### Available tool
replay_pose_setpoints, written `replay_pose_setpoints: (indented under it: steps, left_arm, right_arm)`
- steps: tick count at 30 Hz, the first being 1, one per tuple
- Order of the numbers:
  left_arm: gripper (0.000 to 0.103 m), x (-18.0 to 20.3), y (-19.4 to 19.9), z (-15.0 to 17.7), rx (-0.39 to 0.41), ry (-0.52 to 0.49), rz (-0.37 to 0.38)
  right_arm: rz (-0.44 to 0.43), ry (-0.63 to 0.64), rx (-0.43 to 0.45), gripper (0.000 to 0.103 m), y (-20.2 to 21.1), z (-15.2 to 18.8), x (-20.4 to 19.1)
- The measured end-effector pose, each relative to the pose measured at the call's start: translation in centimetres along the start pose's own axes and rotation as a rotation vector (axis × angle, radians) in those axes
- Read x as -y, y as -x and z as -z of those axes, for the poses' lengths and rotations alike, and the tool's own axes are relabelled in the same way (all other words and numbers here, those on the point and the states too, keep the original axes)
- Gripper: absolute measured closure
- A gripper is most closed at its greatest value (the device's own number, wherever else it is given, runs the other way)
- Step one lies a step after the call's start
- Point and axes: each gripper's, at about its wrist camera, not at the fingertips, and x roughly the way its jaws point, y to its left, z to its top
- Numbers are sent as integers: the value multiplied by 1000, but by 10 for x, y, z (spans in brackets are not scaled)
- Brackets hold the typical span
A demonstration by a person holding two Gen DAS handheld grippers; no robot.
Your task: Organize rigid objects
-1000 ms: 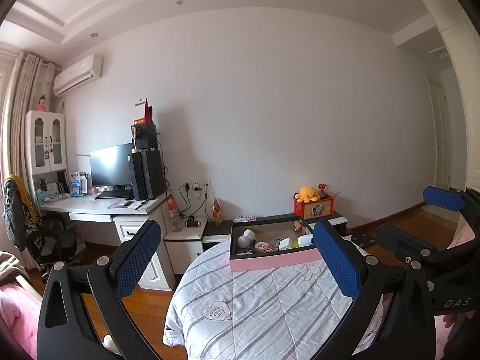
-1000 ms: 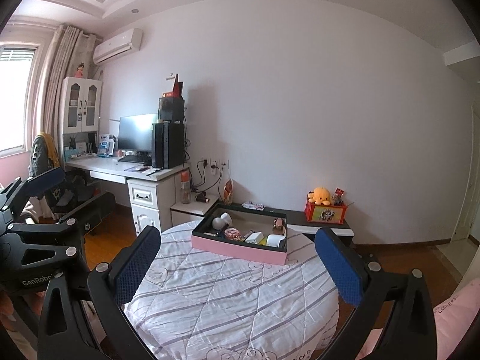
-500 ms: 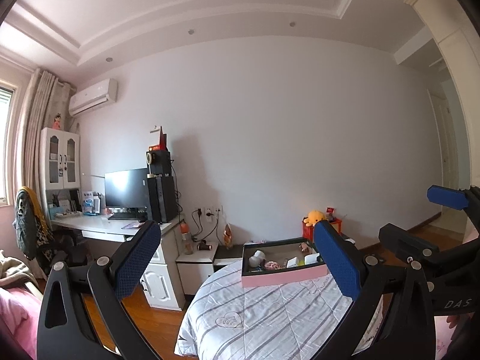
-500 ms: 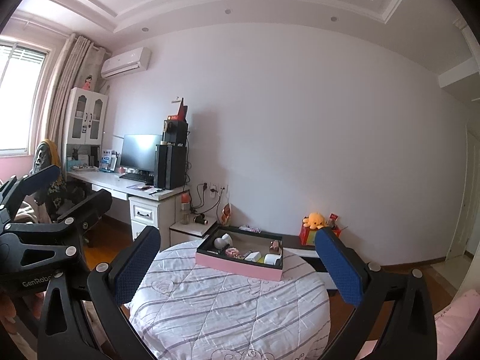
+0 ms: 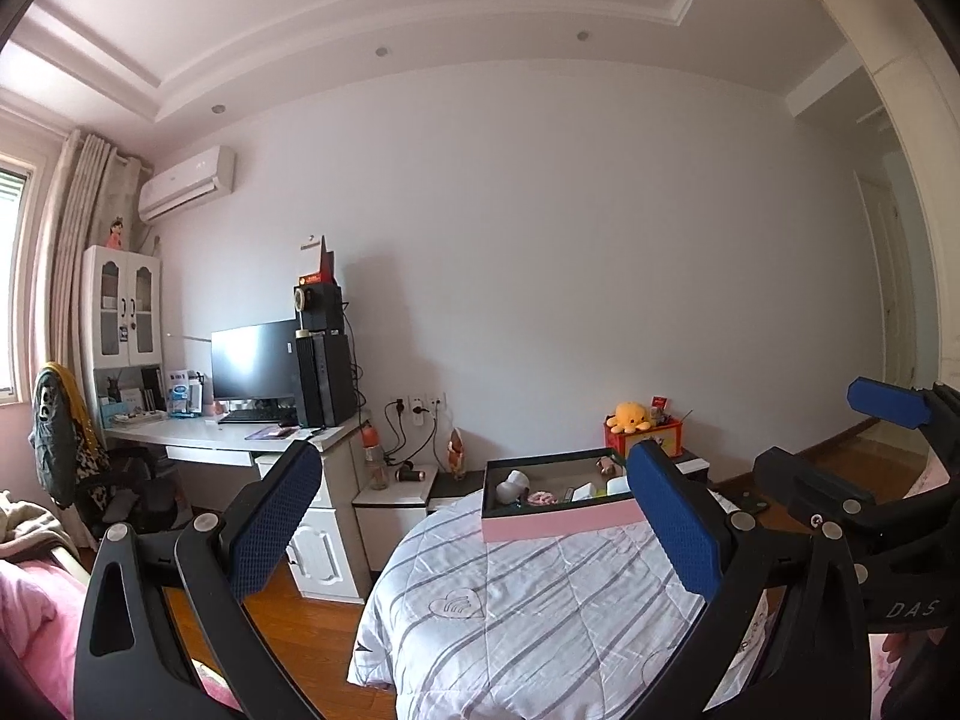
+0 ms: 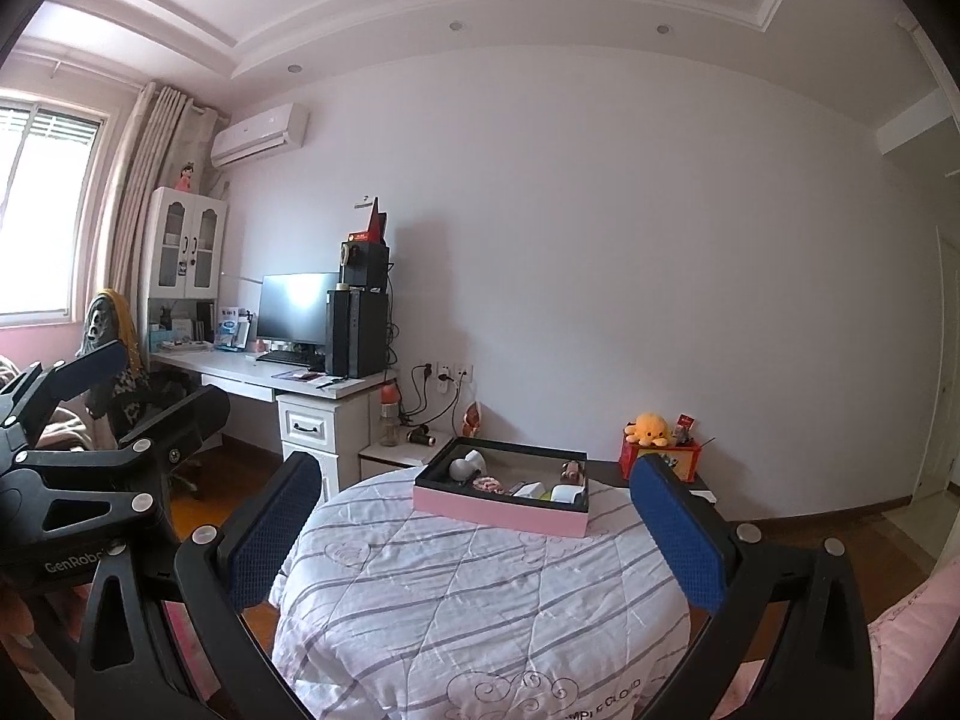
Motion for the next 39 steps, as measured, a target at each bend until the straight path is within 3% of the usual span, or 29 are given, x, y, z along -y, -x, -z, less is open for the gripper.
replay_pose_setpoints:
  steps: [8,16,39]
  left_arm:
    - [0,4,-7,11,-21,-35,-26]
    - [0,0,-9,13,-33,-3,2]
    - [0,-9,-15,6,29,18,-33]
  right_arm:
    - [21,8,-19,0,-7,12,-3]
    - [24,1,-24,0,-7,12,-5]
    - [30,27,28,0,-10,0,-13]
